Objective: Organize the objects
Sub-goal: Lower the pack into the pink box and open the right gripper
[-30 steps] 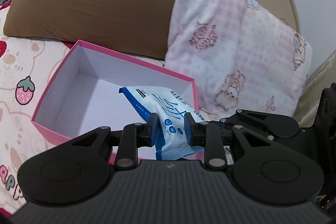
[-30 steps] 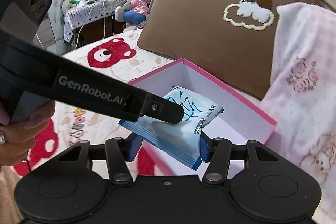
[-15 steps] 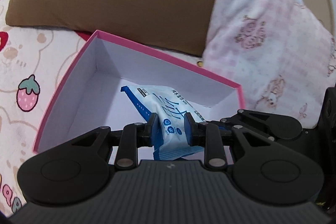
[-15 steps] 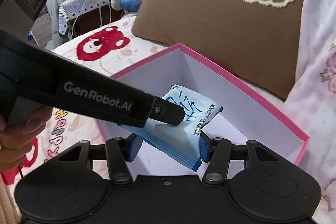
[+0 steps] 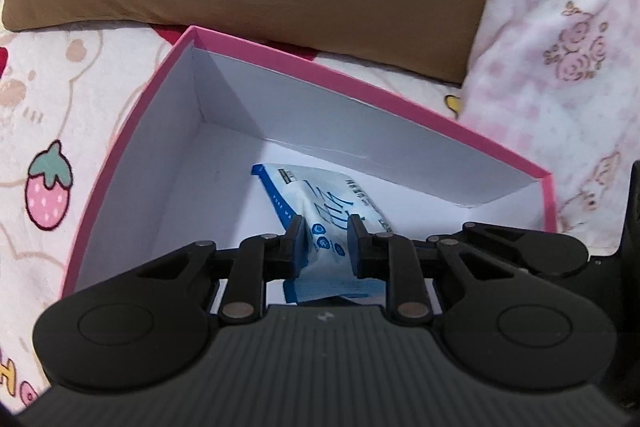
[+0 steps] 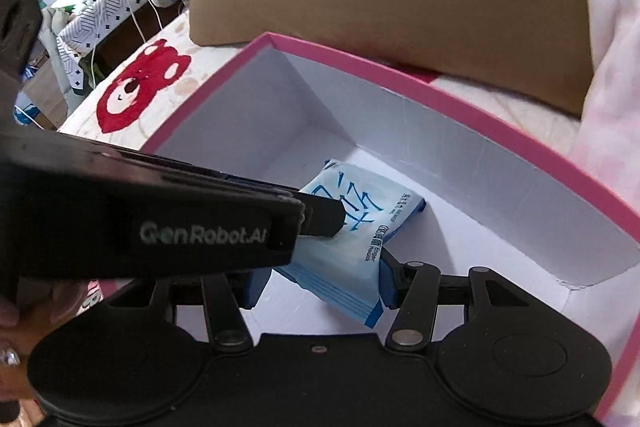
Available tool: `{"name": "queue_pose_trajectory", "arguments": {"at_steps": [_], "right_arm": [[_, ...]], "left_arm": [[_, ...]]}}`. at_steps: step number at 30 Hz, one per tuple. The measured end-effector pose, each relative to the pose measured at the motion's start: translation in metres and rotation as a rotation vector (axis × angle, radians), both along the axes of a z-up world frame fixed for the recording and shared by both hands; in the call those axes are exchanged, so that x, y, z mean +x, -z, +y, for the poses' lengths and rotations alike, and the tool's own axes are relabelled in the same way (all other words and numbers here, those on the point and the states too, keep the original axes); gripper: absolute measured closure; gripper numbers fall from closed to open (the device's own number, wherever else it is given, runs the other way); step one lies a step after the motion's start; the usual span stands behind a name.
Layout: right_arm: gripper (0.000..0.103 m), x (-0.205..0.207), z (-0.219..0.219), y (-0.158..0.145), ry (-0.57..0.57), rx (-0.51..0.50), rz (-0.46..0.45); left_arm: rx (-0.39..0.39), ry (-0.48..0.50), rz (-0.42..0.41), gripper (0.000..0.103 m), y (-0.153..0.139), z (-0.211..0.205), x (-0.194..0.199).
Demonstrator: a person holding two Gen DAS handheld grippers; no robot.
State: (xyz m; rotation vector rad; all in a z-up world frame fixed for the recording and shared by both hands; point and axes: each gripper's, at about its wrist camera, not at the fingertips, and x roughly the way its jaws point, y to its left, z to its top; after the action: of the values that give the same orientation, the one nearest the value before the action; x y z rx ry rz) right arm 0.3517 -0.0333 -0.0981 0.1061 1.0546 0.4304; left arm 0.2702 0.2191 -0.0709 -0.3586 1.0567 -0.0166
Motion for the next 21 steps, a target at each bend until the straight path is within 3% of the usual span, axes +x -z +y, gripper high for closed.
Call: {"name": "queue_pose_trajectory", "arguments": {"at_steps": [4,12,16,18,21], "right_arm": [[0.036,0.006,-0.003,0.006,-0.007,0.063,0.053],[0.048,0.011,0.011,0.012,0.001,0.031,0.052],[0.049,0.020,0.013,0.021,0.027,0.048,0.082],[0.043,0.022,0.013,0.025,0.036,0.052,0.112],[0.036,0.013,0.019,0.020,0.019,-0.020,0.098]], "left_arm": [[0.027,0.002,0.029,0.085,0.005,0.002,0.003],[0.075,-0.034,0.038,0.087,0.010,0.006,0.005],[0.082,-0.063,0.037,0.087,0.014,0.009,0.007],[0.068,-0.083,0.040,0.087,0.015,0.012,0.005],[0.085,-0.098,0.026,0.087,0.009,0.012,0.000]]}}
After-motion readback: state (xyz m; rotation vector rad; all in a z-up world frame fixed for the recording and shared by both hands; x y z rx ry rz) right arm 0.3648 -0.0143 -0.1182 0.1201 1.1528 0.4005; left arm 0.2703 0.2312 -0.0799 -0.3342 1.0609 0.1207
